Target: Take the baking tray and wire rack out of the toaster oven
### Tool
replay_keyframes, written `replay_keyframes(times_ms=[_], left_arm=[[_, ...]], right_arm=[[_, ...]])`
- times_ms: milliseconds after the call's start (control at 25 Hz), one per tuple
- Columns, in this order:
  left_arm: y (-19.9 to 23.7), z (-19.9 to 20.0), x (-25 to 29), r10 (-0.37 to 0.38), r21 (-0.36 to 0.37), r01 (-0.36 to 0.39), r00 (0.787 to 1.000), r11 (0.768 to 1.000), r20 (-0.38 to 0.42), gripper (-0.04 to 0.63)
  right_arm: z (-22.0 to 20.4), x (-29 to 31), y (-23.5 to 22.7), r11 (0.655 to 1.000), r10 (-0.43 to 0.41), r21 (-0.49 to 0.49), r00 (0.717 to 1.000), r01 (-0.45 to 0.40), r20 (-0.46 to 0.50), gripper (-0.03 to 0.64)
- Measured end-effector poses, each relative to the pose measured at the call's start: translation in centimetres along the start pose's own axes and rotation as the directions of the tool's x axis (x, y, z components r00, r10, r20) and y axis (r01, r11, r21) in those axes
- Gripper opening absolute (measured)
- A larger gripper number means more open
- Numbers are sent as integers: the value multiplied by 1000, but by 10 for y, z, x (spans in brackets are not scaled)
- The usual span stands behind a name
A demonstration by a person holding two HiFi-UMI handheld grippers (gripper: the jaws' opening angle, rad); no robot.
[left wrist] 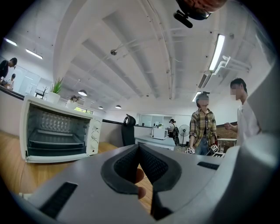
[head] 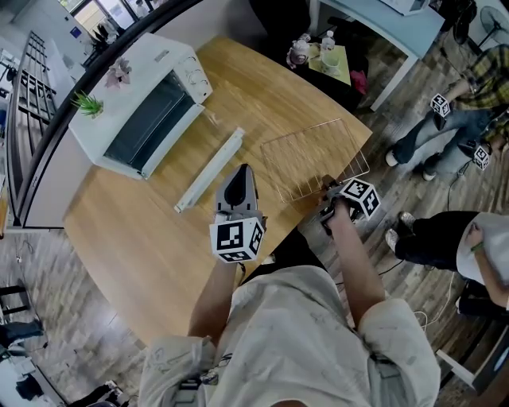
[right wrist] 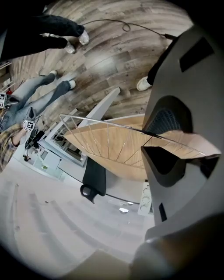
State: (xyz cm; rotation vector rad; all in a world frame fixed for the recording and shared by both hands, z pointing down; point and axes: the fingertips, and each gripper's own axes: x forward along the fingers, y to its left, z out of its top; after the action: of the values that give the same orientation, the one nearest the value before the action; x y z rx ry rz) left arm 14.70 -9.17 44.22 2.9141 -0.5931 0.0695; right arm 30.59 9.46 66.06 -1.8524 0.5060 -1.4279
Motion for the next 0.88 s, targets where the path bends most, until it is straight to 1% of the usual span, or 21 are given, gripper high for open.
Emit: replay_keyframes(times_ms=[80,160,280,360,440,560,600,680,720,800,880], left_arm=[[0,-1,0,3,-3,-3,1000,1000,-4,14],[0,-3,1,4,-5,-4,1000,1000,-7,14],[-1,-2,2,2,-6,-2,1000,1000,-3,14],[-2,-2,2,1,-6,-1,1000,1000,-1,14],[-3,-1,1,-1,-5,1,1000,1000,-1,14],[-3,-1,1,-1,-6,1,1000,1000,1,14],[-3,-1,1,-1,-7,1,1000,1000,2,14],[-3,-1,1,-3,-8,3,1000,1000,4,14],[-4,-1,1,-5,-8,5,1000,1000,5,14],[-4,0,1,-5,-8,6,1000,1000,7,14],[-4,1,1,-6,-8,6,1000,1000,8,14]], right_arm=[[2,-1,0,997,-35,-69,999,34,-11,112],[2,-2,3,992,-44,-124,999,40,-28,160],[2,-2,5,982,-68,-179,997,61,-33,175],[0,-1,8,967,-88,-245,995,73,-52,192],[-1,-1,11,937,-112,-341,990,77,-85,223],[-3,-1,8,872,-179,-477,978,108,-106,290],[-5,-1,6,857,-197,-502,974,116,-110,304],[-10,0,0,838,-218,-532,967,117,-130,318],[-13,0,-2,828,-225,-549,964,112,-143,332],[-19,2,-3,803,-235,-589,957,94,-168,388],[-24,2,-3,785,-238,-616,951,70,-195,408]])
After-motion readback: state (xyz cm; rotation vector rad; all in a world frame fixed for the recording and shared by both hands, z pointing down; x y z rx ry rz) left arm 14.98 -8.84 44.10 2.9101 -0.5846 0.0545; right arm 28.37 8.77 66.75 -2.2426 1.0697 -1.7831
